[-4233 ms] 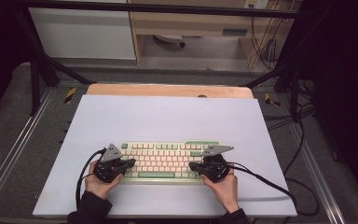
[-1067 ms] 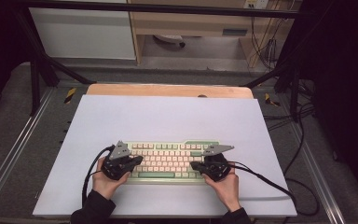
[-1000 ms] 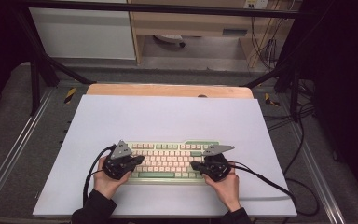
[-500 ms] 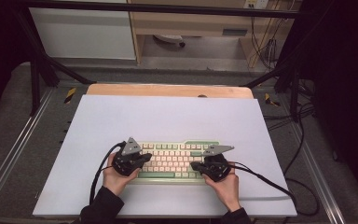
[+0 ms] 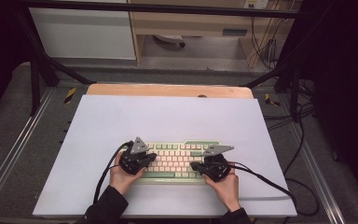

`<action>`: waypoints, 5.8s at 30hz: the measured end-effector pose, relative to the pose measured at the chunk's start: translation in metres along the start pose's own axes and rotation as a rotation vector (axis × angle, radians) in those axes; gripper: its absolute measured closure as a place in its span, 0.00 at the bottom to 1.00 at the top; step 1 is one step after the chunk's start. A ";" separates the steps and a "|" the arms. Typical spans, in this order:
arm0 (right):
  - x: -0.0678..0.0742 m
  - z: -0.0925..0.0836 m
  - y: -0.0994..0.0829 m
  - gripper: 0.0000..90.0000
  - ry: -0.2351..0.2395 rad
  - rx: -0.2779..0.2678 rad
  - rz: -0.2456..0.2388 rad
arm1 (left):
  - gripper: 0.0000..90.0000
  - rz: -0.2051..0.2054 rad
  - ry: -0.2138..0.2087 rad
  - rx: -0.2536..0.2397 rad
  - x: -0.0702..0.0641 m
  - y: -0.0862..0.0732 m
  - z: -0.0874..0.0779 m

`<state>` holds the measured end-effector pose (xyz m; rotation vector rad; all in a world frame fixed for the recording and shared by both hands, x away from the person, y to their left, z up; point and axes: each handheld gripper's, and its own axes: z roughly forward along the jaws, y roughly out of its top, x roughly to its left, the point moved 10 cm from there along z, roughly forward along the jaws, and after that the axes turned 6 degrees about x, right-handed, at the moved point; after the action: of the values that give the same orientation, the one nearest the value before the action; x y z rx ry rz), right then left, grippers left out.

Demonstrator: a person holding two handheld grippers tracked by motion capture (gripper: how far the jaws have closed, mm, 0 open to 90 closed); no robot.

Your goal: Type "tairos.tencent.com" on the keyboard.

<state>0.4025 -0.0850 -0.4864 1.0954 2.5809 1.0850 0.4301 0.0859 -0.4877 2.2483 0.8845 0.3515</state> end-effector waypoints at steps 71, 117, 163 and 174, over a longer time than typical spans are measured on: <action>-0.001 -0.001 -0.001 1.00 0.002 0.001 -0.005 | 1.00 -0.065 0.022 -0.023 0.027 -0.019 -0.022; 0.000 -0.006 0.001 1.00 0.003 -0.012 -0.002 | 1.00 -0.054 0.016 -0.022 0.024 -0.022 -0.023; 0.051 0.026 0.037 1.00 0.094 -0.025 -0.054 | 1.00 -0.085 0.011 -0.045 0.034 -0.048 -0.051; 0.065 0.051 0.043 1.00 0.115 -0.011 -0.053 | 1.00 -0.087 0.009 -0.046 0.035 -0.048 -0.051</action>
<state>0.3993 0.0077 -0.4855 0.9836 2.6716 1.1817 0.4080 0.1605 -0.4837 2.1599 0.9663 0.3389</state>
